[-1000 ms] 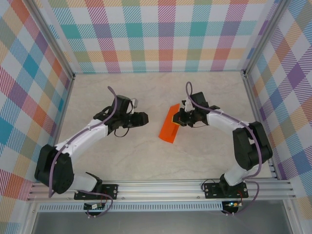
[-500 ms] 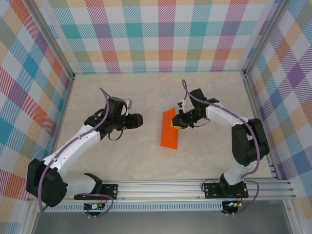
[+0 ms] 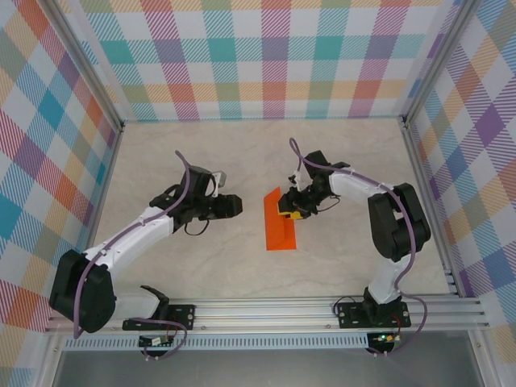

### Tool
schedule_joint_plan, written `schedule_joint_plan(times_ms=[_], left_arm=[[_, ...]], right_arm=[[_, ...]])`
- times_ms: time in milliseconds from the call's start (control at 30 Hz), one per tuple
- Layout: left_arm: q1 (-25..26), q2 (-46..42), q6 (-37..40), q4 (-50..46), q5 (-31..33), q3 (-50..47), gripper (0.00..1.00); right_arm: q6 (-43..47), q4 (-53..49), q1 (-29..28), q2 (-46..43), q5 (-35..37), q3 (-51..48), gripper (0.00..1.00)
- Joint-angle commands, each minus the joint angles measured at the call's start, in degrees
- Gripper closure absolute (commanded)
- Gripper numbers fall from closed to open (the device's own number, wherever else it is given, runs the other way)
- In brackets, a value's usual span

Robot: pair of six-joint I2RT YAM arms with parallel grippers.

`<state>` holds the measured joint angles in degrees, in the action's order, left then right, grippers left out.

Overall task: Fold a paper plane with a square sheet of paper (fold left side to right side)
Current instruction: Place a square sheet of paper at the center of the table, then fold the triangle a second time at the center of the table.

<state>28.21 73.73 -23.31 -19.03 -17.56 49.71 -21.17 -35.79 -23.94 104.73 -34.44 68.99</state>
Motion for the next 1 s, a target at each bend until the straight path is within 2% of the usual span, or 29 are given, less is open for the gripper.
schedule_joint_plan(times_ms=[0,133,267,367,500,700,967], left_arm=[[3.32,-2.86,-0.02,7.88,-2.99,-3.21,0.42],[10.59,-4.78,1.11,10.28,1.08,-6.0,0.36],[20.84,-5.11,1.63,13.13,9.37,-8.22,0.31],[27.35,-2.66,2.54,12.89,16.53,-6.98,0.27],[33.23,3.8,4.14,9.94,23.88,-1.77,0.23],[39.19,16.55,5.23,3.61,34.46,8.41,0.19],[42.2,28.11,5.04,-8.68,48.48,19.1,0.2]], right_arm=[[-2.04,0.78,0.65,-1.94,1.52,-0.74,0.6],[-4.29,2.21,1.36,-2.64,0.8,-0.93,0.59],[-5.46,2.87,2.02,-2.27,-0.65,-0.44,0.59],[-5.99,3.4,2.23,-1.81,-1.51,-0.35,0.59],[-6.72,3.93,2.23,-1.48,-1.93,-0.35,0.6],[-7.12,4.07,2.23,-1.11,-2.69,-0.09,0.6],[-6.61,3.38,2.16,-0.67,-2.35,0.2,0.61]])
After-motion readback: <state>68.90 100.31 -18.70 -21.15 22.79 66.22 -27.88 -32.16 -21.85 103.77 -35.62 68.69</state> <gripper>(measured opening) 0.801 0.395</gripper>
